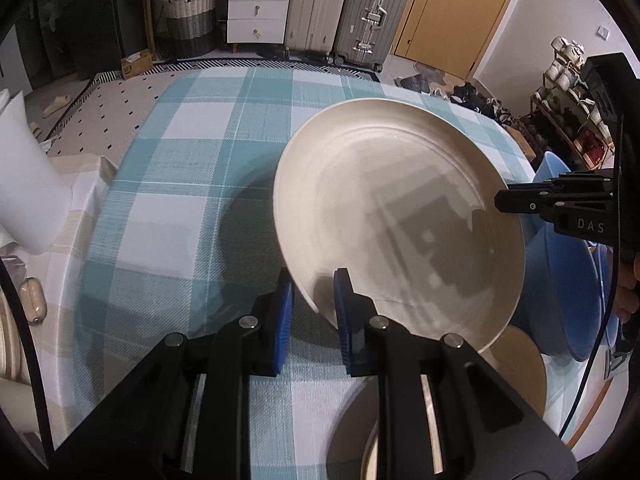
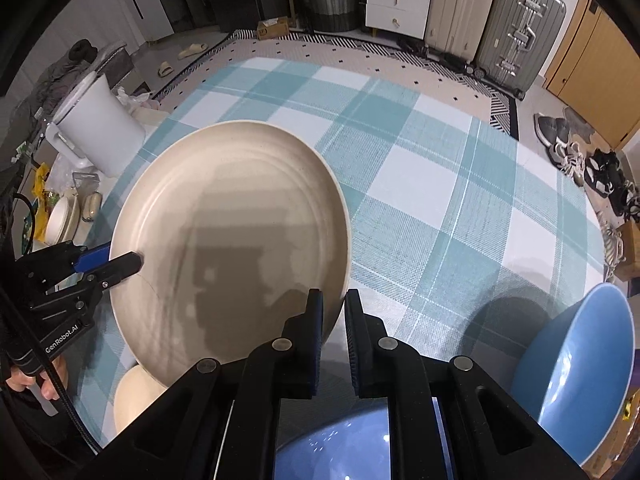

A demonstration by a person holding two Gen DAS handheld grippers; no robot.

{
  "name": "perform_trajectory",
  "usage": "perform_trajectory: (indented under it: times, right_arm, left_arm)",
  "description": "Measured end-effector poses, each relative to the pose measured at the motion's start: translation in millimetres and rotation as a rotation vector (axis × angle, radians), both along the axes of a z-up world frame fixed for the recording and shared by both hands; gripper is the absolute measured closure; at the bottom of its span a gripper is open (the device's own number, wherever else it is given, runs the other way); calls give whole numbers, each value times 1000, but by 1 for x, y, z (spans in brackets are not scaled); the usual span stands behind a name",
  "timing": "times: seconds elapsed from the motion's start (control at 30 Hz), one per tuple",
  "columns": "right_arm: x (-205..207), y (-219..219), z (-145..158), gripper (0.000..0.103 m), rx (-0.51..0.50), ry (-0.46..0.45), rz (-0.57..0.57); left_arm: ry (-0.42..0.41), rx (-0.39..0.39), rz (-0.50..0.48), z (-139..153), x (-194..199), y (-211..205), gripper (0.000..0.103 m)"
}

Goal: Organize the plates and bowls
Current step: 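Lift the cream plates with both tools and carry them toward the blue bowls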

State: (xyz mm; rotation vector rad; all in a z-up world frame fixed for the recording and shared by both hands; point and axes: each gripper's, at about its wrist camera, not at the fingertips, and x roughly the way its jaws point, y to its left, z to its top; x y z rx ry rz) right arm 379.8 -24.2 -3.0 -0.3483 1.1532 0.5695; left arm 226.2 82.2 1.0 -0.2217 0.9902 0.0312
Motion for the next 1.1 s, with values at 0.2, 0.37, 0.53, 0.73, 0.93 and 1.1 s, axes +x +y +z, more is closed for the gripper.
perform_trajectory:
  times: [0.2,0.37,0.53,0.73,0.93,1.1]
  right_arm:
    - [-18,0,17,91,12,-25,-6]
    - [-36,-5,28,91,30,-44,-20]
    - [-57,-11,38,91,39,-63,-26]
    - [-78,-23,45,91,48,-77,-35]
    - [-99,-33,50,91,58,-93,-50]
    - [-114,-42,51,91,75,-98,-66]
  left_arm:
    - [-30,3,2,21,-21,-2,86]
    - [-53,9,2,35,-39,-7,86]
    - [-69,8,0,45,-57,-16,86]
    - [-84,9,-13,55,-75,-27,86]
    - [-97,17,-25,63,-95,-40,86]
    - [-105,28,-37,68,-111,-50,86]
